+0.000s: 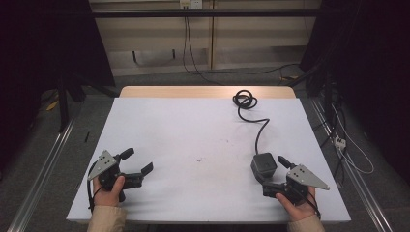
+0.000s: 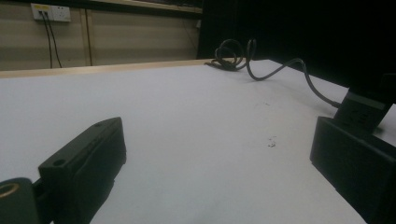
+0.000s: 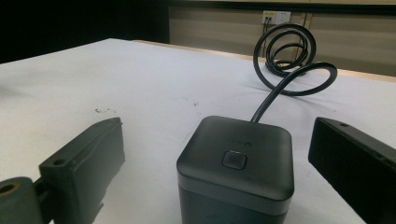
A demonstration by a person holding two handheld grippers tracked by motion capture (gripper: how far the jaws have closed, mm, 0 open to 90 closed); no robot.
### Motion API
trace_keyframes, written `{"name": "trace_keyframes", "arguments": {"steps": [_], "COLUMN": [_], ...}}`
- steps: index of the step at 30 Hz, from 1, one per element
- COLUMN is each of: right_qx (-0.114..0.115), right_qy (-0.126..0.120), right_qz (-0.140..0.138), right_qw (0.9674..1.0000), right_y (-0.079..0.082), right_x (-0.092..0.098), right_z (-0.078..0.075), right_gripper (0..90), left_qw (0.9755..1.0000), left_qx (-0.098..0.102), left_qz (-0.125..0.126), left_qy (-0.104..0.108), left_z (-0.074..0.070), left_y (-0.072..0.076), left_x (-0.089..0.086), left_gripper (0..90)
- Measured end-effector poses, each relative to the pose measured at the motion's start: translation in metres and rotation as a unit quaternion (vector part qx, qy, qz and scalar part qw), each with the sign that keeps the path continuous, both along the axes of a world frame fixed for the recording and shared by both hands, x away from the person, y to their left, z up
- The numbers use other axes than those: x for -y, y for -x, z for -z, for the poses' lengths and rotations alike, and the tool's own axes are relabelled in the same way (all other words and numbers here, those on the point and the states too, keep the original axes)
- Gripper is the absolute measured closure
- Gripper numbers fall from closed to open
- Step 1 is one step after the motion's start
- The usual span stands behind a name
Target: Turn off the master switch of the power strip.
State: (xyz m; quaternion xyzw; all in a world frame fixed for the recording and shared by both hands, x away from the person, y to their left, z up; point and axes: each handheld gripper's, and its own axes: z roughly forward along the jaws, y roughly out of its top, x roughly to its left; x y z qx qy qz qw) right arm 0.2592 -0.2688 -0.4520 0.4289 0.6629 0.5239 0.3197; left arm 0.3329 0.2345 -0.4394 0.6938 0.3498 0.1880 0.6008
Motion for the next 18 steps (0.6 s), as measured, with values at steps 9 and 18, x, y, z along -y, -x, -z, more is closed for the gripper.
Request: {"name": "trace_keyframes", "arguments": {"steps": [9,18], "right_qx": [0.001,0.0], "right_qy": [0.002,0.005], "right_qz": [0.0,0.002], "right_qw": [1.0,1.0], "right_y": [-0.0002,-0.0017], "right_x": [-0.0004,0.0], "right_z": [-0.0004,-0.0017], "right_gripper": [3.5,6.0], "left_qw": [1.0,1.0], "left_qx": [-0.001,-0.002], "left_qz": [-0.001,0.0], "left_qy": [-0.005,-0.006], "left_z": [0.0002,0.0007], "left_y": [-0.0003,-0.0009], "left_x": [-0.0006,-0.0001], "left_gripper": [3.1,3.0]}}
